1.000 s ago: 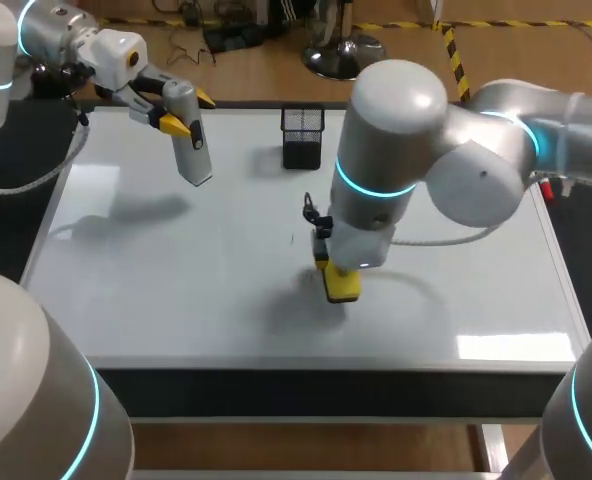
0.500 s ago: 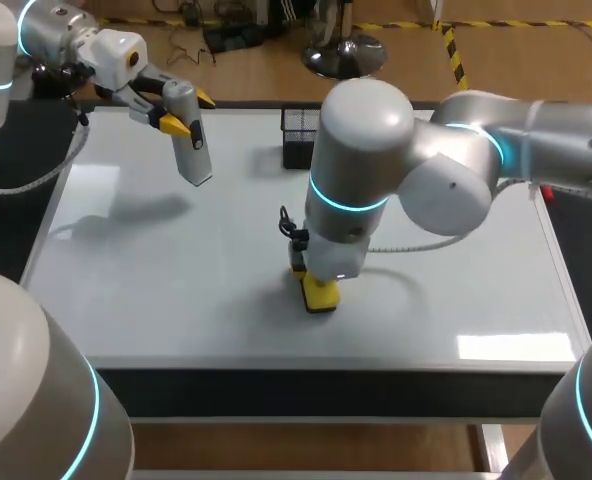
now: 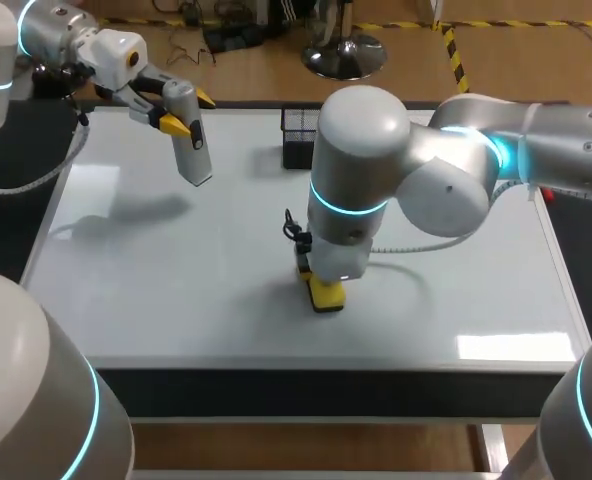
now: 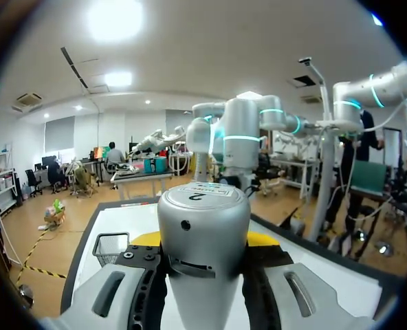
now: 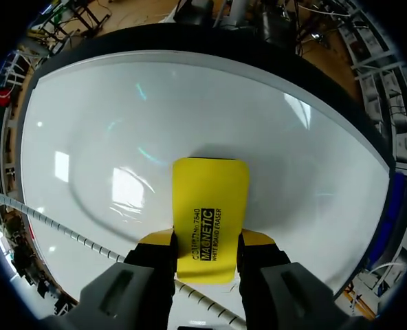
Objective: Pick up the inspection probe, press it on each red-marked spot on the whiteboard one by one, put down the probe, pick up the eraser, and wipe off all the red marks.
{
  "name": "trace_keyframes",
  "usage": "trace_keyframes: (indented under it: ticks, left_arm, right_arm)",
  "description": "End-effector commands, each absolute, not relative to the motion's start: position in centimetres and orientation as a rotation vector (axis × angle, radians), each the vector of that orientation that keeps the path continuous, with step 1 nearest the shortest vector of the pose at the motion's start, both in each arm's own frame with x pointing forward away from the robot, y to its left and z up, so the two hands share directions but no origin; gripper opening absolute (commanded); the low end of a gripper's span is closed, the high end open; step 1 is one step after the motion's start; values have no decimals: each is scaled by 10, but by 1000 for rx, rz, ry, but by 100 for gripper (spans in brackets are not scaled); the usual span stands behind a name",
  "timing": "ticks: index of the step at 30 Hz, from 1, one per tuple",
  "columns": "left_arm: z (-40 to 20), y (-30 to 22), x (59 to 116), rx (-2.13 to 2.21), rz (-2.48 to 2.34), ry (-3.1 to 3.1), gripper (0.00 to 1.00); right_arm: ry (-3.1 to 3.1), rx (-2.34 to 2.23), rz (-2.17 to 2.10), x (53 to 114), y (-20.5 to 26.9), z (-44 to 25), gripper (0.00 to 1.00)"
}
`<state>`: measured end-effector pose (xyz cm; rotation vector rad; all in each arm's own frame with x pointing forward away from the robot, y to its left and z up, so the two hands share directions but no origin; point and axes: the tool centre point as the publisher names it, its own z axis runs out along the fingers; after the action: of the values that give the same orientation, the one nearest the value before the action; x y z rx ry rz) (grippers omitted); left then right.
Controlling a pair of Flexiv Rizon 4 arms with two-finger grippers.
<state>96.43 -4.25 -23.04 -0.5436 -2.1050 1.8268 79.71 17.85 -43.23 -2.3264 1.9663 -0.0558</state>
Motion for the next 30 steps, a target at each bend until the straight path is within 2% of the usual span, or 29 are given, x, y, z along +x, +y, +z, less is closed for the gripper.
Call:
trace_keyframes:
  ticks: [1,20,30]
  left_arm:
    - [-230,-42,965,-546,1826,-2102,0]
    - [-230,-42,965,-546,1826,-2102,0]
    - [-230,-42,965,-546,1826,-2102,0]
  right_arm:
    - [1977,-2329,-73,800,168,-437,0]
    - [2132,-2278,-124,810,106,-447,0]
    - [2155,-2266,-105,815,93,-434,0]
